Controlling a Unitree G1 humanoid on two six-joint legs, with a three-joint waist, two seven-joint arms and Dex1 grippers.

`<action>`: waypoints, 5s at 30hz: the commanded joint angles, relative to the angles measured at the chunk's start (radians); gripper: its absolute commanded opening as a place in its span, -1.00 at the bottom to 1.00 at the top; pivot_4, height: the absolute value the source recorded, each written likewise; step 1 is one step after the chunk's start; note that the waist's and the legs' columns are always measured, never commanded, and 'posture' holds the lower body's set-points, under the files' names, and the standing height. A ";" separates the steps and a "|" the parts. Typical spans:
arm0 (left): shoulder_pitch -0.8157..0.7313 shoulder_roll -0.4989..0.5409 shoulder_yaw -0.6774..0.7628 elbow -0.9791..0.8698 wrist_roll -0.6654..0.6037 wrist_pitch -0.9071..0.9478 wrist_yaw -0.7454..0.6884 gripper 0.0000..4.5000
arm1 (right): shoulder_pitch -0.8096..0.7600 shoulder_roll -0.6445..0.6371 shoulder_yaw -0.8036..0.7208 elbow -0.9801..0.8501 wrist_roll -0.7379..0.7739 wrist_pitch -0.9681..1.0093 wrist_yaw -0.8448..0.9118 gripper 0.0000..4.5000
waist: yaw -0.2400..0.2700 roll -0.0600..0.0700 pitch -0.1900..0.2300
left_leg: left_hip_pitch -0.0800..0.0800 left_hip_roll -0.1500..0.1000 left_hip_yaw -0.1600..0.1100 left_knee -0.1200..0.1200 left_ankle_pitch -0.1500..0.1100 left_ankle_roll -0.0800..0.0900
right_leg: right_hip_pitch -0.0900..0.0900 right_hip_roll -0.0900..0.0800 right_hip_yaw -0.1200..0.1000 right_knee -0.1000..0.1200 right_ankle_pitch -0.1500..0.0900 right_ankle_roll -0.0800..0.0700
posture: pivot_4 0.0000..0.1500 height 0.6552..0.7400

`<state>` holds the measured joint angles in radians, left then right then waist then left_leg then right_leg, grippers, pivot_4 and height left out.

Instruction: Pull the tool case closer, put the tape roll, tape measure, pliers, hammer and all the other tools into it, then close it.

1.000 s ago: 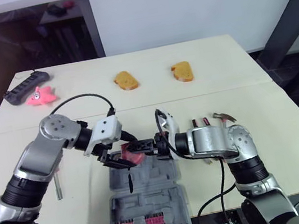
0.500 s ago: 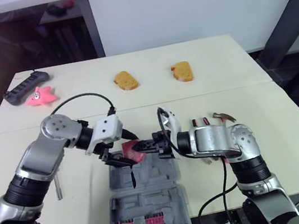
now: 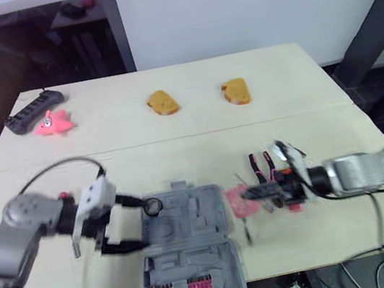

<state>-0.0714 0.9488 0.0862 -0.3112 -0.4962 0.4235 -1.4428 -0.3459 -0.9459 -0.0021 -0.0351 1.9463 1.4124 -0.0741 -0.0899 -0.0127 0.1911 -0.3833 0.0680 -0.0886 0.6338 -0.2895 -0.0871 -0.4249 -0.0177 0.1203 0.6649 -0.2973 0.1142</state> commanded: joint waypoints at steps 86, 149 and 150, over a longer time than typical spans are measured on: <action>0.193 -0.054 0.066 0.098 0.011 -0.383 0.007 1.00 | 0.230 -0.071 0.206 -0.531 -1.737 -1.087 1.139 0.26 | 0.042 0.001 0.000 | 0.011 0.000 0.004 0.014 -0.002 0.003 | 0.016 0.002 0.007 0.000 0.000 0.001 | 1.00 1.00; 0.181 -0.060 0.048 0.073 0.036 -0.355 0.124 1.00 | -0.506 0.344 0.723 -0.304 -2.106 -0.434 1.223 0.97 | 0.042 0.002 0.000 | 0.008 0.000 0.003 0.013 -0.002 0.003 | 0.012 0.002 0.004 0.001 0.001 0.001 | 1.00 1.00; 0.180 -0.060 0.047 0.073 0.036 -0.355 0.123 1.00 | -0.495 0.348 0.704 -0.310 -2.090 -0.422 1.217 0.87 | 0.042 0.002 0.000 | 0.008 0.000 0.003 0.013 -0.002 0.003 | 0.012 0.002 0.004 0.001 0.001 0.001 | 1.00 1.00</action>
<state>0.1127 0.8759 0.1133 -0.2155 -0.4466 0.0636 -1.3157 -0.8456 -0.5976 0.7547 -0.3006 -0.1786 0.9696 1.1424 -0.0479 -0.0106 0.1913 -0.3754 0.0679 -0.0856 0.6467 -0.2912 -0.0846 -0.4128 -0.0159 0.1244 0.6659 -0.2967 0.1154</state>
